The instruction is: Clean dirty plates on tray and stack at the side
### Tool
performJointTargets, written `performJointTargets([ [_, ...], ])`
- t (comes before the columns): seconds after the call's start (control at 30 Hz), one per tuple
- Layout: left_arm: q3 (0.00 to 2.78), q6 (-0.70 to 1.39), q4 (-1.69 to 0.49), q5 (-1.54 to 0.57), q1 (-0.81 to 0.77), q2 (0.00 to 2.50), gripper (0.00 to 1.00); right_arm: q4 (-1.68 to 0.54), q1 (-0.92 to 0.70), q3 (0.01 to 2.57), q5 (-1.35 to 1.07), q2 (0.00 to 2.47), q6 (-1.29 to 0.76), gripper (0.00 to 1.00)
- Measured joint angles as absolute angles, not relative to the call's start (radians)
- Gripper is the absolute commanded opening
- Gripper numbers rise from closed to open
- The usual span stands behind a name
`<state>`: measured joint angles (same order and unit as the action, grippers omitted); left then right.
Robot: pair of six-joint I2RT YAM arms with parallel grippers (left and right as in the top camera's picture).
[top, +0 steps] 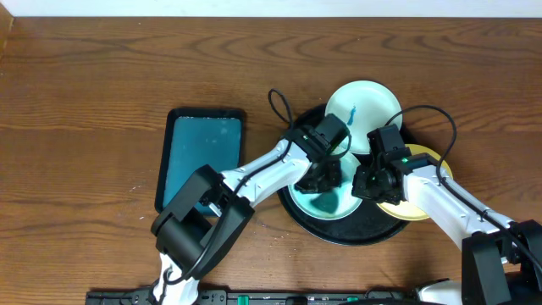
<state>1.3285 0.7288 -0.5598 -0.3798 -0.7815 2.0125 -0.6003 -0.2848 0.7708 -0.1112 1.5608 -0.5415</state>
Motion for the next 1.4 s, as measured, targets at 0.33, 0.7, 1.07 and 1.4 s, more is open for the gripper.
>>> performJointTargets([
  [0.33,1.414,0.706,-0.856,0.045,-0.766,2.003,0.08,-0.589,-0.287,0.771,-0.150,1.561,-0.542,0.01],
  [0.7,1.584,0.646,-1.082,0.126,-0.716,1.983,0.08,-0.593,-0.295,0.771,-0.140,1.561,-0.516,0.01],
  [1.07,1.593,0.489,-1.186,0.106,-0.405,1.778,0.08,-0.789,-0.295,0.904,-0.121,1.560,-0.355,0.01],
  [1.4,1.457,0.358,-1.112,0.006,-0.087,1.781,0.08,-0.987,-0.410,1.172,0.183,1.502,-0.290,0.01],
])
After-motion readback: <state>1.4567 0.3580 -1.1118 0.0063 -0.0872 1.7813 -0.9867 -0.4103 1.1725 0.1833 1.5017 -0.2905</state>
